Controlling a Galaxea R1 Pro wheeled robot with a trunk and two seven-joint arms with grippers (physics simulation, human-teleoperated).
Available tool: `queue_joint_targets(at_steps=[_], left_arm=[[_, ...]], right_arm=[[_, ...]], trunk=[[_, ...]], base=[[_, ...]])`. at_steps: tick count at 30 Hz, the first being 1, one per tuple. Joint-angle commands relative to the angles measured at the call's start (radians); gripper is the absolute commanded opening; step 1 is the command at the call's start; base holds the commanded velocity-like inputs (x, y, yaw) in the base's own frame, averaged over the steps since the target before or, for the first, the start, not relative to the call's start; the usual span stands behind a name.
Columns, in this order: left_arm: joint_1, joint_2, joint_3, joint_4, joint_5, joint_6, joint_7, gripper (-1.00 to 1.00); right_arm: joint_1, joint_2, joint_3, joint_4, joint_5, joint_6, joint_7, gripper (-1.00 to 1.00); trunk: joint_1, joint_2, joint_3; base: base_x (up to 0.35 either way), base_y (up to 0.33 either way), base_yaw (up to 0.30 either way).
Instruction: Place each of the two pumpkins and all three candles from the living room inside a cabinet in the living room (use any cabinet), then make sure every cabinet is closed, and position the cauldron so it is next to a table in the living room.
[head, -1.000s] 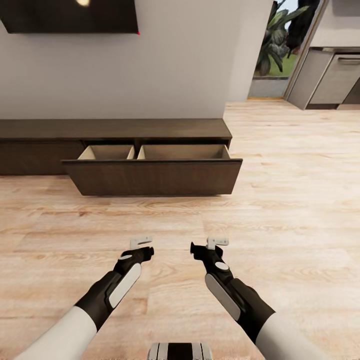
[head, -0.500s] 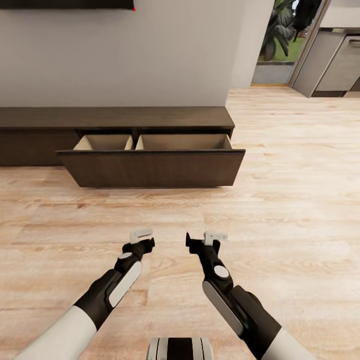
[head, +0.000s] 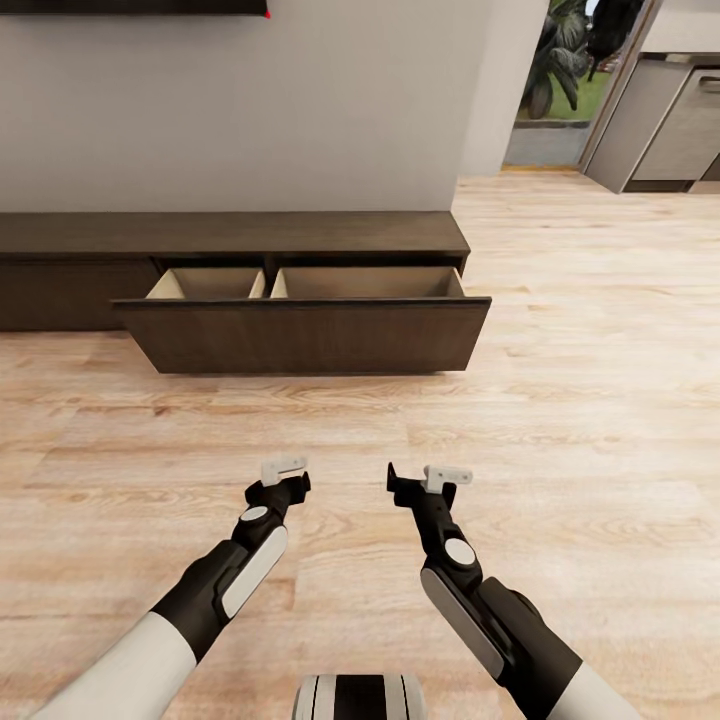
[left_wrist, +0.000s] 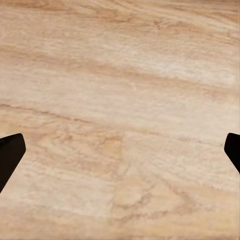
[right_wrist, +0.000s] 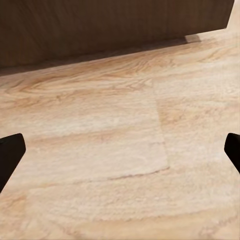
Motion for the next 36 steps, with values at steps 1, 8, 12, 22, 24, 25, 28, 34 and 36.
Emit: queue_joint_targets(at_steps=[1,8,12,22,24,25,28,34,36], left_arm=[[-0.001,0.001,-0.004,-0.002,0.005,0.003,0.008,1.00],[-0.001,0.002,-0.004,-0.001,0.005,0.004,0.007,1.00],[-0.001,0.000,-0.004,-0.001,0.005,0.004,0.006,1.00],[-0.001,0.000,-0.004,0.001,0.009,0.005,0.005,1.00],[-0.001,0.000,-0.004,0.002,0.009,0.005,0.005,1.00],[-0.001,0.001,-0.003,0.003,0.010,0.005,0.005,1.00],[-0.001,0.000,-0.003,0.015,0.009,0.005,0.005,1.00],[-0.001,0.004,-0.003,0.020,0.008,0.005,0.005,1.00],[-0.001,0.004,-0.003,0.020,0.008,0.005,0.005,1.00]], right_arm=[[-0.001,-0.001,0.003,-0.001,-0.005,0.003,-0.008,1.00],[-0.001,-0.001,0.002,0.004,-0.005,0.004,-0.008,1.00],[-0.001,0.000,0.001,0.022,-0.007,0.004,-0.010,1.00],[-0.001,0.007,-0.001,0.100,-0.006,0.003,-0.011,1.00],[-0.001,0.009,-0.001,0.104,-0.006,0.002,-0.011,1.00],[-0.001,0.009,-0.001,0.105,-0.006,0.002,-0.011,1.00],[-0.001,0.009,-0.001,0.105,-0.004,0.001,-0.011,1.00],[-0.001,0.009,-0.001,0.106,-0.004,0.001,-0.011,1.00],[-0.001,0.009,-0.002,0.106,-0.004,0.001,-0.011,1.00]], trunk=[[0.000,0.000,-0.001],[0.000,0.000,-0.001],[0.000,0.000,-0.001],[0.000,0.000,-0.001],[0.000,0.000,-0.001],[0.000,0.000,-0.001],[0.000,0.000,-0.001],[0.000,0.000,-0.001],[0.000,0.000,-0.001]], base=[[0.000,0.000,0.000],[0.123,0.000,0.000],[0.282,0.000,0.000],[0.282,0.000,0.000],[0.299,0.000,0.000],[0.301,0.000,0.000],[0.303,0.000,0.000],[0.304,0.000,0.000],[0.304,0.000,0.000]])
